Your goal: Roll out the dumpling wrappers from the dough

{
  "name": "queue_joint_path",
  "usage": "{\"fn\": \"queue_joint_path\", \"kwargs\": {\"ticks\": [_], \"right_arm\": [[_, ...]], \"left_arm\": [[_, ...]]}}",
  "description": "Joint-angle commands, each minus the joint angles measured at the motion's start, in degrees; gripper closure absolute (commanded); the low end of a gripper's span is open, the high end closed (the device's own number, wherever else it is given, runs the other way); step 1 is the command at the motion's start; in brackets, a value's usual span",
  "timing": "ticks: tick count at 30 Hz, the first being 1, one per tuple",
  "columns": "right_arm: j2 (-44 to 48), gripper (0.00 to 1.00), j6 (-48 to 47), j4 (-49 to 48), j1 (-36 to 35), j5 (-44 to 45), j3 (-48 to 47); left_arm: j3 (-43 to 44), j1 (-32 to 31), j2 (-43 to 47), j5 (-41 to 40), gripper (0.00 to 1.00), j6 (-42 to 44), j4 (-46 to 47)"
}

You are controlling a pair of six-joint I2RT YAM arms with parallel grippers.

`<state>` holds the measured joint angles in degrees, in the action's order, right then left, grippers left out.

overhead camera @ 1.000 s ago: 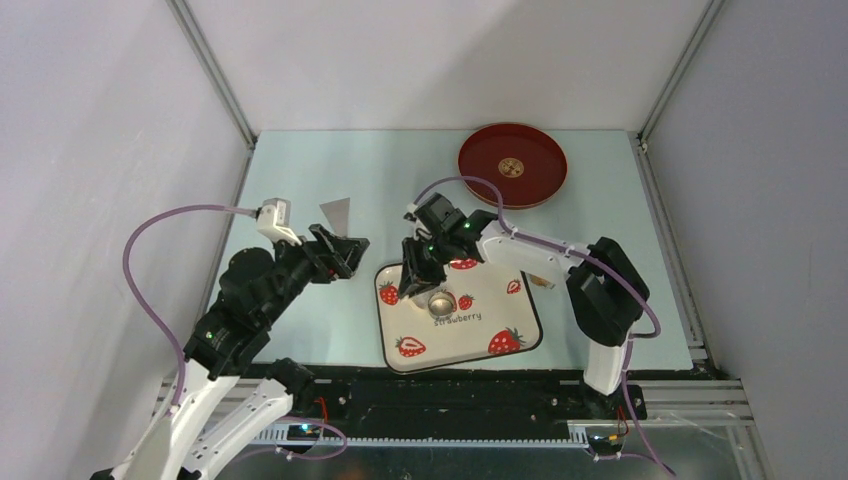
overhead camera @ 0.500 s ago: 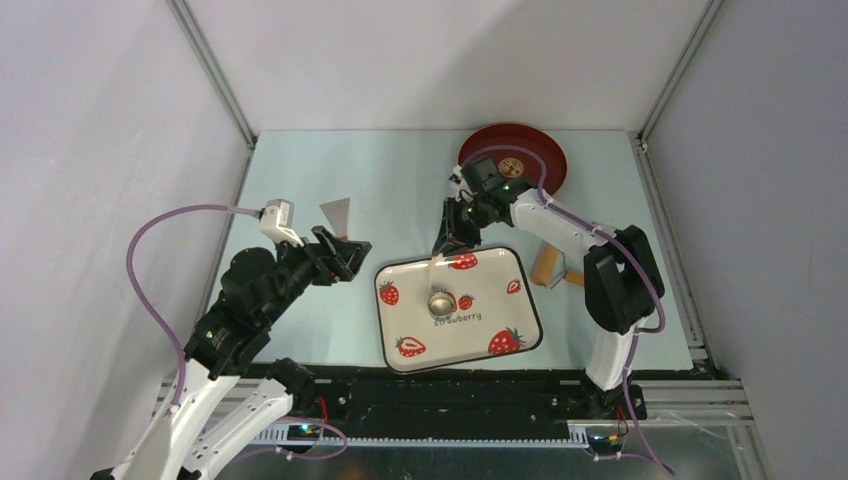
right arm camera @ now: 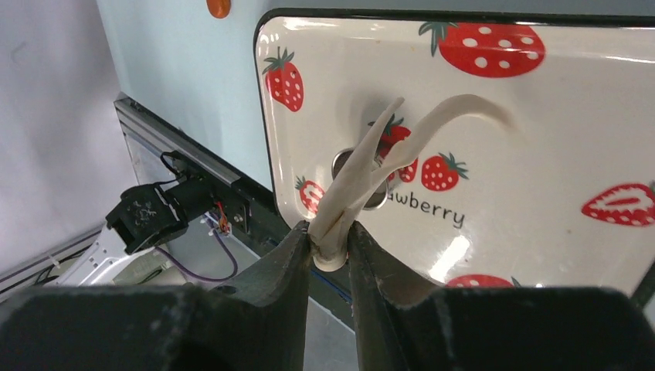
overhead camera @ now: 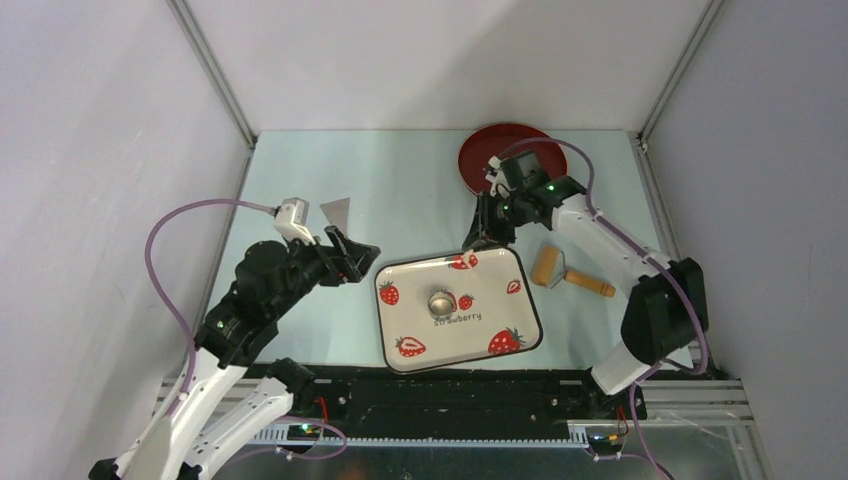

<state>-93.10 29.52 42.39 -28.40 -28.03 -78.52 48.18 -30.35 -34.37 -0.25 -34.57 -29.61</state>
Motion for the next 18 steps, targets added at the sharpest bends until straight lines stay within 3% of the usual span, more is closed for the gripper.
{"fn": "queue_joint_path", "kwargs": {"ticks": [1, 11, 18], "right_arm": [[6.4, 0.71, -2.7, 4.8, 1.1, 1.9, 1.0], [15.6, 0.7, -4.0, 10.1, 1.9, 4.0, 2.1], [12.8, 0.7, -5.4, 10.1, 2.9, 4.1, 2.1]], "left_arm": [[-1.0, 0.3, -1.1, 2.2, 0.09, -0.7, 1.1], [-0.7, 0.3, -2.1, 3.1, 0.08, 0.0, 0.7], [-0.5, 0.3, -1.7, 3.2, 0.07, 0.3, -0.4]]}}
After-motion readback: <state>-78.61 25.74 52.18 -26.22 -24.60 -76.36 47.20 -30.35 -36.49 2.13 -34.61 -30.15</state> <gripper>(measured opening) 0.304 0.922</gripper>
